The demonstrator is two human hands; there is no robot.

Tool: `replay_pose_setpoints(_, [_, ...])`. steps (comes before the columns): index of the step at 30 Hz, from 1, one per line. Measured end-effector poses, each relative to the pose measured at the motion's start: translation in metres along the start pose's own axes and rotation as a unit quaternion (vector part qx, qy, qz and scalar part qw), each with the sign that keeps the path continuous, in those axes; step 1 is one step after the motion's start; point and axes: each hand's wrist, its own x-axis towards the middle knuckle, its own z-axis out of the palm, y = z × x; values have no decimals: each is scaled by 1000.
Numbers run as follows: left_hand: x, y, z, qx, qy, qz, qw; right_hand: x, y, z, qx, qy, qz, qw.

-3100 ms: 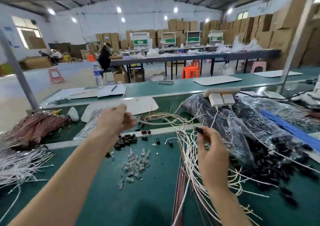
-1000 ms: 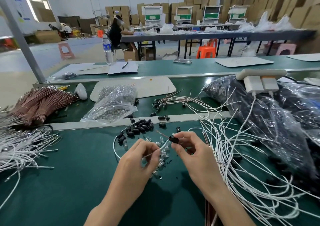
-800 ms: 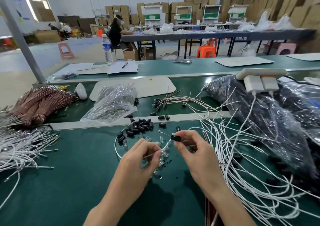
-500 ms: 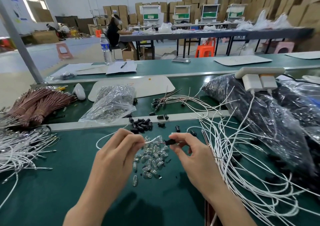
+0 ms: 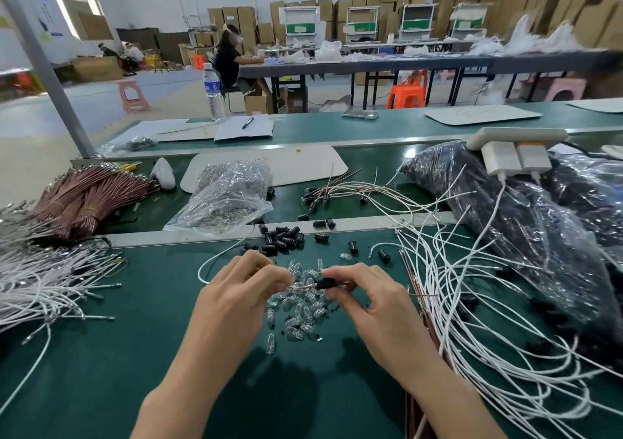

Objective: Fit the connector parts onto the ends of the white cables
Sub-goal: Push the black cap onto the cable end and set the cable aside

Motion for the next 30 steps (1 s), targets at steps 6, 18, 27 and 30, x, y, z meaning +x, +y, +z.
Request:
replay_pose_setpoints(6, [-1,3,-2,-28,-21,-31,999,1,-1,0,-5,-14,-4,1000])
replay_pose_setpoints(18, [-4,2,10,-221,-90,-157,958,0,-1,-1,-13,-42,-15,999])
replay_pose_setpoints(27, [-9,-2,12,-289,-136,-208,925,-1,0,0,-26,-45,-2,999])
replay_pose_setpoints(30, [-7,-2,12,-309,-134,-222,915,0,0,-1,-19,-50,-5,999])
